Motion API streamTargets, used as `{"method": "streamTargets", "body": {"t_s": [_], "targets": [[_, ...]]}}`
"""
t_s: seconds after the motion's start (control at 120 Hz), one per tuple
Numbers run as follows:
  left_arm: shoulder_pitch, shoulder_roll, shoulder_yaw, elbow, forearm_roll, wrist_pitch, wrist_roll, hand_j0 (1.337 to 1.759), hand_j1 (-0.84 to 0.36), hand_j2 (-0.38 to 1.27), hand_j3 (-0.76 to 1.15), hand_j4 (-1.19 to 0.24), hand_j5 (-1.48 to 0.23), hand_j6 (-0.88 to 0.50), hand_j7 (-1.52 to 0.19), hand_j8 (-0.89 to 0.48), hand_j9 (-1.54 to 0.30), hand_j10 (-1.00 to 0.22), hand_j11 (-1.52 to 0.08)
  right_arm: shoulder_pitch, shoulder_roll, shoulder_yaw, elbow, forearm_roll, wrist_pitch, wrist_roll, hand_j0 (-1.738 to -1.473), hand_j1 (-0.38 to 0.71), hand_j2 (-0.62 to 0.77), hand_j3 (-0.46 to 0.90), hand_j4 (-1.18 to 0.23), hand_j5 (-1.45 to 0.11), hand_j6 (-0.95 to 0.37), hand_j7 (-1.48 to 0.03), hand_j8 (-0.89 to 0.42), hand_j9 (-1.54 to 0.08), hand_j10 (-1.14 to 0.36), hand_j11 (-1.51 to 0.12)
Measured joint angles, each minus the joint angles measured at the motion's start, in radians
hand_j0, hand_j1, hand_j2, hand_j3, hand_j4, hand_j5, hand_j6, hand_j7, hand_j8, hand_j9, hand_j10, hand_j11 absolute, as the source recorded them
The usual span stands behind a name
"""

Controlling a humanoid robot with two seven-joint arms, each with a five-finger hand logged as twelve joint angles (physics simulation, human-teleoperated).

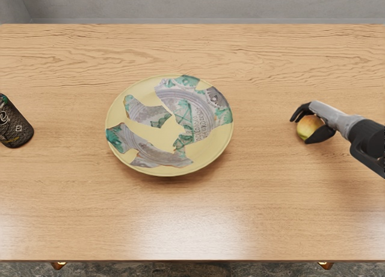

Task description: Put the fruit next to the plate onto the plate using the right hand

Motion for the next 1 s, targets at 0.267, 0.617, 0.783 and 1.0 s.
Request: {"method": "streamTargets", "body": {"t_s": [0.267, 0.617, 0.783, 1.0], "targets": [[0.000, 0.000, 0.000, 0.000, 0.000, 0.000, 0.000, 1.658, 0.06, 0.05, 0.00, -0.24, -0.32, -0.25, -0.32, -0.25, -0.32, -0.24, -0.32, -0.002, 0.022, -0.013, -0.029, -0.011, -0.006, 0.001, -1.626, 0.24, 0.04, 0.05, -0.68, -0.74, -0.41, -0.81, -0.28, -0.79, -0.34, -0.82], [0.000, 0.000, 0.001, 0.000, 0.000, 0.000, 0.000, 1.658, 0.06, 0.05, 0.00, -0.24, -0.32, -0.25, -0.32, -0.25, -0.32, -0.25, -0.32, 0.033, -0.002, -0.006, -0.007, 0.023, 0.018, 0.015, -1.625, 0.22, 0.06, 0.00, -0.80, -1.11, -0.48, -1.07, -0.28, -1.09, -0.29, -1.13], [0.000, 0.000, 0.001, 0.000, 0.000, 0.000, 0.000, 1.658, 0.06, 0.05, 0.00, -0.25, -0.32, -0.25, -0.32, -0.25, -0.32, -0.25, -0.32, 0.104, -0.028, -0.004, 0.025, 0.127, 0.085, 0.016, -1.633, 0.23, 0.07, 0.00, -0.83, -1.16, -0.49, -1.10, -0.25, -1.14, -0.25, -1.16], [0.000, 0.000, 0.001, 0.000, 0.000, 0.000, 0.001, 1.658, 0.06, 0.05, 0.00, -0.25, -0.32, -0.25, -0.32, -0.25, -0.32, -0.25, -0.32, 0.196, -0.029, 0.025, 0.062, 0.304, 0.208, 0.015, -1.638, 0.25, 0.07, 0.00, -0.84, -1.17, -0.54, -1.12, -0.24, -1.16, -0.22, -1.18]]}}
